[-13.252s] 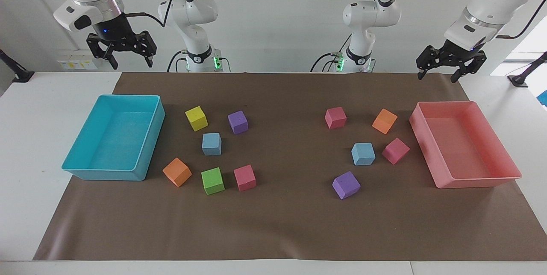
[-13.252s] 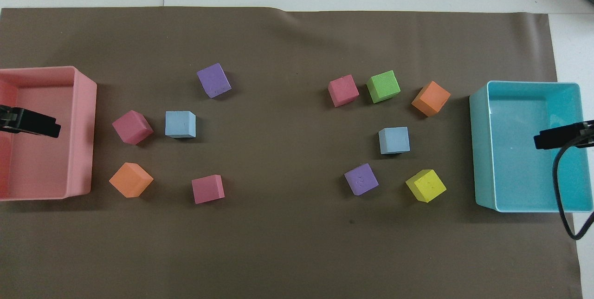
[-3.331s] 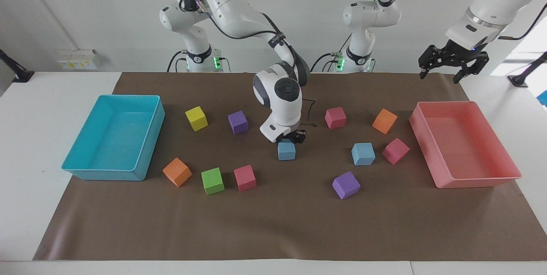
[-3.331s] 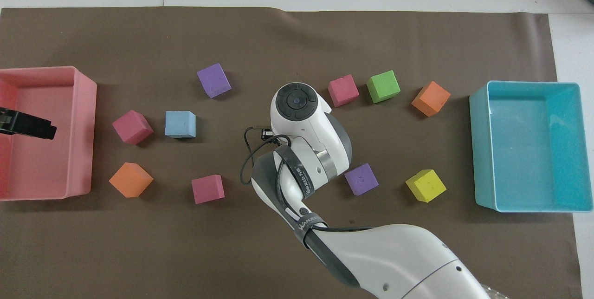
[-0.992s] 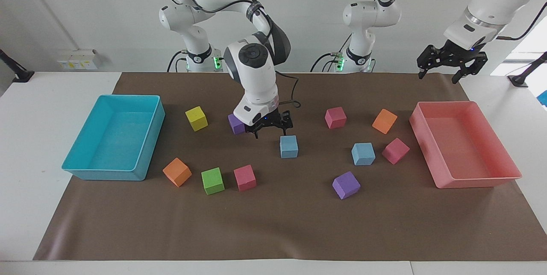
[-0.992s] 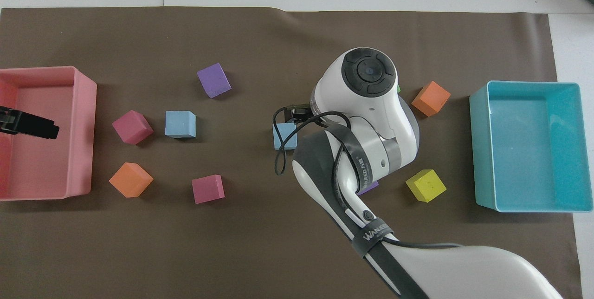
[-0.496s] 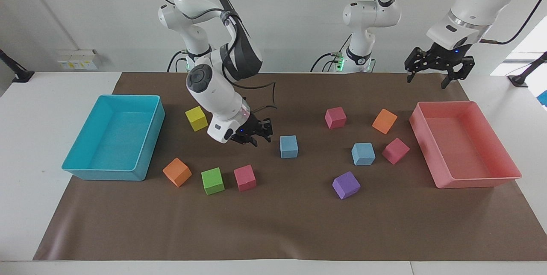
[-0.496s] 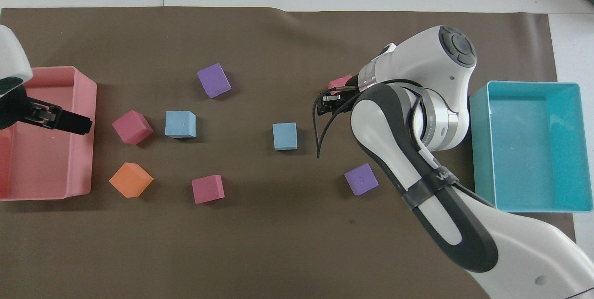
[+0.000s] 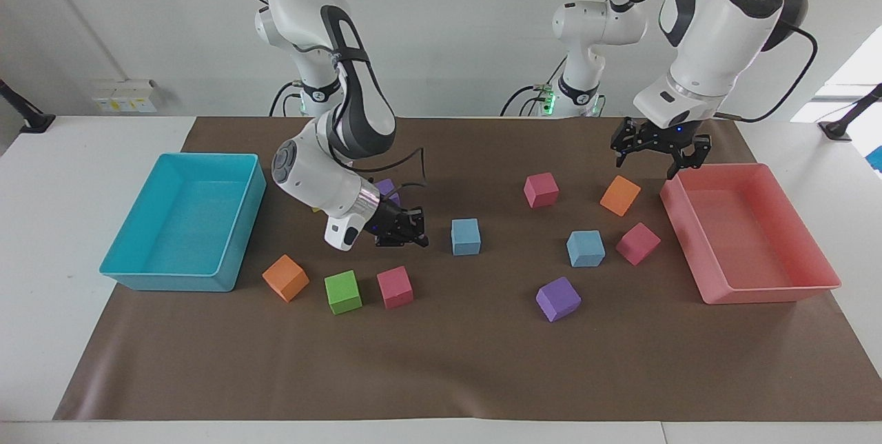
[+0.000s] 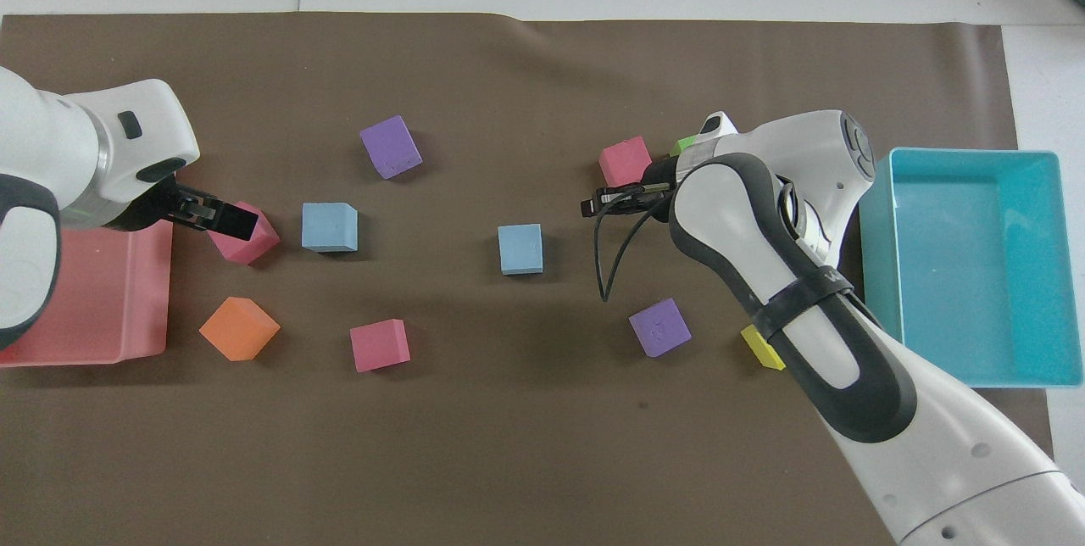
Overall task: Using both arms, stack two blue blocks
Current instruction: 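Reach the left gripper to the other blue cube while the right gripper hovers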
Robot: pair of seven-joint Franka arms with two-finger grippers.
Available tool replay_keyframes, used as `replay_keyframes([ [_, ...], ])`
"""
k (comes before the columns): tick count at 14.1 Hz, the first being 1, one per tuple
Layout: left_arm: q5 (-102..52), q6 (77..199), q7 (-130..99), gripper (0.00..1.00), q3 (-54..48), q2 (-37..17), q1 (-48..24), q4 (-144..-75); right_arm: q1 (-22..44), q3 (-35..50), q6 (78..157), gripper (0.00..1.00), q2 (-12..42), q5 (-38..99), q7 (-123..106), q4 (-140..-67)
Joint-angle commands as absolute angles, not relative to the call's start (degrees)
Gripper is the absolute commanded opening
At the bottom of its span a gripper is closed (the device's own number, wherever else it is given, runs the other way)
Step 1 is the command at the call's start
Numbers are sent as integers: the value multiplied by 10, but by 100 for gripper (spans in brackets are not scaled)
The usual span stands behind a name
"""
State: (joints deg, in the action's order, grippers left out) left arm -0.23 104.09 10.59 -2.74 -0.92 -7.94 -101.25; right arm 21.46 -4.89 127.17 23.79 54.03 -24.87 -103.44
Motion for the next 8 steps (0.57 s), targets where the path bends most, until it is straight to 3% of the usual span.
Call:
replay_keyframes([
  [1, -1, 1085, 75, 100, -22, -32, -96, -1029, 209, -42, 1300, 0, 224, 599, -273, -1079],
  [5, -1, 1152, 28, 100, -21, -73, -112, -1048, 213, -42, 1334, 0, 226, 739, -328, -1121],
  [8, 0, 1202, -7, 100, -21, -100, -125, -1068, 215, -42, 1333, 0, 224, 751, -354, -1141],
])
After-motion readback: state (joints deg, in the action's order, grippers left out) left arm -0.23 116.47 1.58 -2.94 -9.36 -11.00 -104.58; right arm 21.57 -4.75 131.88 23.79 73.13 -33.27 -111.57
